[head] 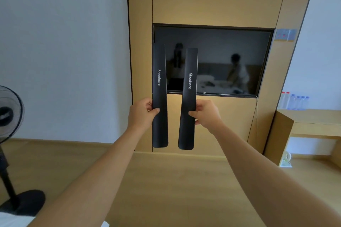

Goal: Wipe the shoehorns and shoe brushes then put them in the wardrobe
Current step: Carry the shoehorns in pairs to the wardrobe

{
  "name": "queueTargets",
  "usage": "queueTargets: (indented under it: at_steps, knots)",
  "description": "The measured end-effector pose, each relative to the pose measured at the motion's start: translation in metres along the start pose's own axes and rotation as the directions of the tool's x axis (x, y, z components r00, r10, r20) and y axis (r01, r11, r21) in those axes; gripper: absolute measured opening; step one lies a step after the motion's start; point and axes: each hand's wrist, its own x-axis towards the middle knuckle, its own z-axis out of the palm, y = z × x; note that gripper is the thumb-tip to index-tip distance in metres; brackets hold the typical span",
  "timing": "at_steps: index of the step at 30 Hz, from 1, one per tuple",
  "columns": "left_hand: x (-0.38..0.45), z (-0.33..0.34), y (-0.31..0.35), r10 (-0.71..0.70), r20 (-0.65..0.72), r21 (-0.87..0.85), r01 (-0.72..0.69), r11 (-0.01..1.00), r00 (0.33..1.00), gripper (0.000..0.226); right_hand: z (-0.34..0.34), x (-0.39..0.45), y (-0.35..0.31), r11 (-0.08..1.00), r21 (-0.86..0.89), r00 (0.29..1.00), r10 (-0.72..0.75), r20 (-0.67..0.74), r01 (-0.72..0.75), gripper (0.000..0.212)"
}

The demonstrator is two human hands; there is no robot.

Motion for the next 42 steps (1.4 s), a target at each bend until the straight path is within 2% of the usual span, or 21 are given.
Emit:
queueTargets:
  at_steps: [7, 15, 23, 33, 42]
  knots:
    - [0.09, 0.036, -0.056, 0.019, -0.008, -0.019, -0.02, 1.0, 1.0, 0.01, 0.041, 0.099, 0.026, 1.0, 0.002, 1.0, 0.003, 0.01, -0.003, 0.029]
    - [0.24, 0.071, -0.133, 0.054, 0.011, -0.011, -0.054, 0.999, 0.999, 0.014, 0.102, 0.257, 0.041, 1.0, 0.005, 1.0, 0.001, -0.007, -0.001, 0.025]
    - [0.354, 0.086, -0.223, 0.013, -0.018, 0.035, -0.013, 0.999, 1.0, 0.012, 0.186, 0.392, 0.059, 0.999, 0.026, 0.998, -0.034, 0.045, 0.033, 0.027]
    - [0.469, 0.069, -0.347, -0.089, -0.164, 0.183, 0.119, 0.976, 0.982, 0.015, 0.328, 0.567, 0.072, 0.984, 0.151, 0.963, -0.129, 0.235, 0.095, 0.031]
    - [0.576, 0.024, -0.429, -0.195, -0.386, 0.212, 0.292, 0.932, 0.902, 0.011, 0.447, 0.713, 0.037, 0.934, 0.339, 0.851, -0.268, 0.452, 0.115, 0.027]
